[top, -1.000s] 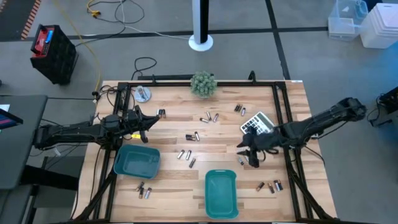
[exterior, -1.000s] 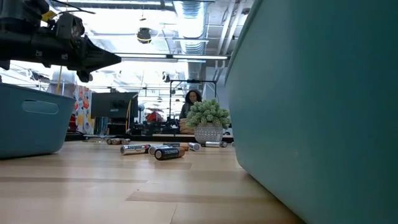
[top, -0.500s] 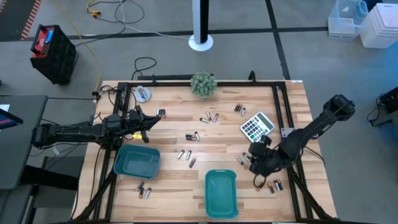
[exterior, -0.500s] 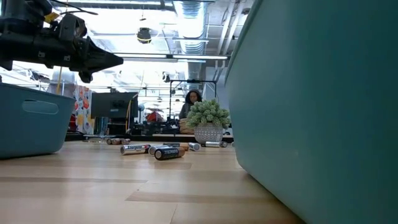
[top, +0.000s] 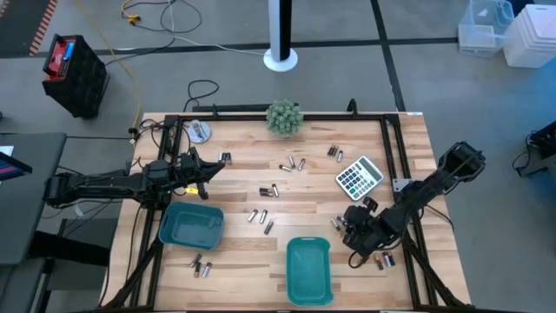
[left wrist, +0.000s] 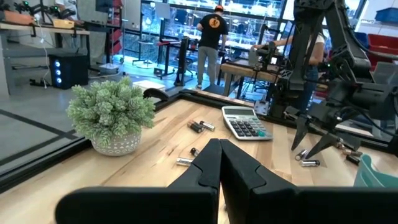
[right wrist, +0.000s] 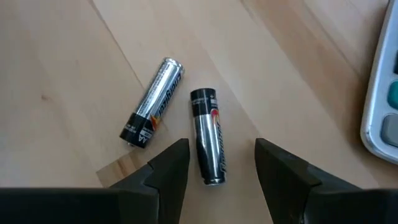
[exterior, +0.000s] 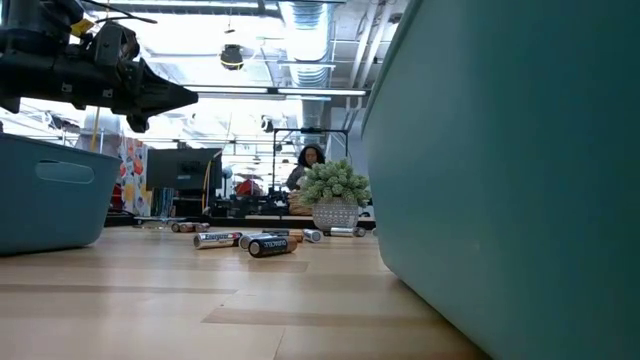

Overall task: Sort batteries
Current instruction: Put the silver battery into the green bin

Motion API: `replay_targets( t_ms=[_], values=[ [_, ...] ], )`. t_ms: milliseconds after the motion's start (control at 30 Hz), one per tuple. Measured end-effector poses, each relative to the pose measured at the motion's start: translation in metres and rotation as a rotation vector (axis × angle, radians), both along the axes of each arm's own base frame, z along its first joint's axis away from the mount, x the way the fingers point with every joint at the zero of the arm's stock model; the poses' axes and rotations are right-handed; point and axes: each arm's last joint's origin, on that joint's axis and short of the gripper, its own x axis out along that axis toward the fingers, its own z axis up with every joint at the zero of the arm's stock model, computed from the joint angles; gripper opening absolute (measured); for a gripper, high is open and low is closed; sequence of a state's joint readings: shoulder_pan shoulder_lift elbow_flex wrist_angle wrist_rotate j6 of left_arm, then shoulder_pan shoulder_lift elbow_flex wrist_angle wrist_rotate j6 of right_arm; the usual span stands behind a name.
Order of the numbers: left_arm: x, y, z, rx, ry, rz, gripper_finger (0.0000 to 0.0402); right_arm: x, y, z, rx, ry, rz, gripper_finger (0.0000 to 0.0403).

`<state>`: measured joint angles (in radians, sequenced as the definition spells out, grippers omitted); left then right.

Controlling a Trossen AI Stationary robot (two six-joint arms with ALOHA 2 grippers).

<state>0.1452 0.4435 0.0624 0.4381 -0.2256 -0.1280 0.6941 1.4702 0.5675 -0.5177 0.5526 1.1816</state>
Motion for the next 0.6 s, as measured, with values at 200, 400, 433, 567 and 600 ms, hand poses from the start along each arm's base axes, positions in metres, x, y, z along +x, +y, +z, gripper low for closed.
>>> replay_targets(
  t_ms=[200,400,433,567,600],
  values=[
    [0.000,0.000,0.000,0.000,0.000,0.000,0.0000,0.003,0.002,-0.008,-0.019,0.016,0.008,0.0189],
    [0.000,0.000,0.000,0.000,0.000,0.000,0.0000,0.005,0.005,-0.013,-0.012,0.043,0.045,0.0134],
    [0.000,0.000,0.000,0.000,0.000,0.000,0.0000,0.006,0.005,-0.014,-0.011,0.045,0.047,0.0123],
    [0.000,0.000,0.000,0.000,0.000,0.000,0.0000,0.006,0.005,-0.014,0.001,0.054,0.049,0.0085],
    [0.000,0.000,0.000,0.000,0.000,0.000,0.0000,0.006,0.005,-0.014,-0.001,0.057,0.051,0.0076]
  ],
)
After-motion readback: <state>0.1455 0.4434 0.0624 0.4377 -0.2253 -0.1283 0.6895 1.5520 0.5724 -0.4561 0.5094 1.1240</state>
